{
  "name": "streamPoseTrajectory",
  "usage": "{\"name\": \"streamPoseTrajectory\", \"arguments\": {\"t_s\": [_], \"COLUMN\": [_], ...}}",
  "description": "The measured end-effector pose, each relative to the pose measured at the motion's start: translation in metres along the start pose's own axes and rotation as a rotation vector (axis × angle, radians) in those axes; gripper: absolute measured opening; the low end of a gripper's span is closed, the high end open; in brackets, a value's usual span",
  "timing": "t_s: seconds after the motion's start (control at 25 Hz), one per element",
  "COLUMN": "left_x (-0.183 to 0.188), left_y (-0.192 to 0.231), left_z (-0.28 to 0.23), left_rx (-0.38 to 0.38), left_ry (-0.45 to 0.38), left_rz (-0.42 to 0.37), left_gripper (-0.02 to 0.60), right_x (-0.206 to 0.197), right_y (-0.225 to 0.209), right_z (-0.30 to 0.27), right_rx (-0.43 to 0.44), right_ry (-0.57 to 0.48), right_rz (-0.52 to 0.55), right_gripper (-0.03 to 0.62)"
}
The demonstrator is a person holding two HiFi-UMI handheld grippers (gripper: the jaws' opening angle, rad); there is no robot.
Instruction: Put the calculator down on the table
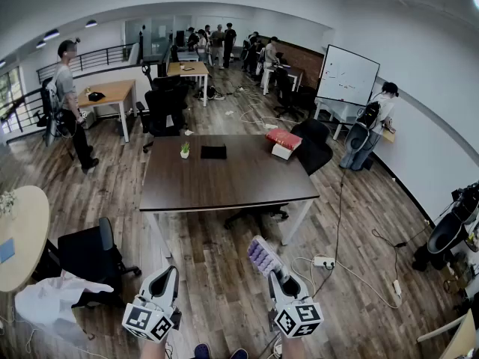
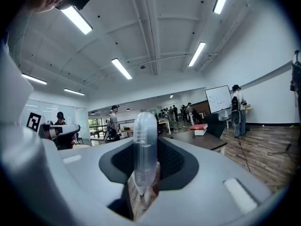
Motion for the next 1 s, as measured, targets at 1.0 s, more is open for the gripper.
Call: {"name": "streamPoseTrajectory", "arguments": {"t_s": [1.0], "left_x": [-0.005], "left_y": [0.011], "left_z": [0.004], "left_rx": [-0.006], "left_ry": [0.002], "left_rz": [-0.007], "left_gripper": [-0.005], "right_x": [0.005], "right_y": [0.01], "right_z": [-0.009], "right_rx": [0.014], "right_ry": [-0.024], "right_rz": [0.04], "right_gripper": [0.117]}}
Point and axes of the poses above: the fingertips, and each gripper's own axes: z backward along the fingers, y to its left, x out of its top, the point moved 9 cm from there along z, backward along the fingers, and after that the axes turned 2 degrees about x, right-handed, at the moved point
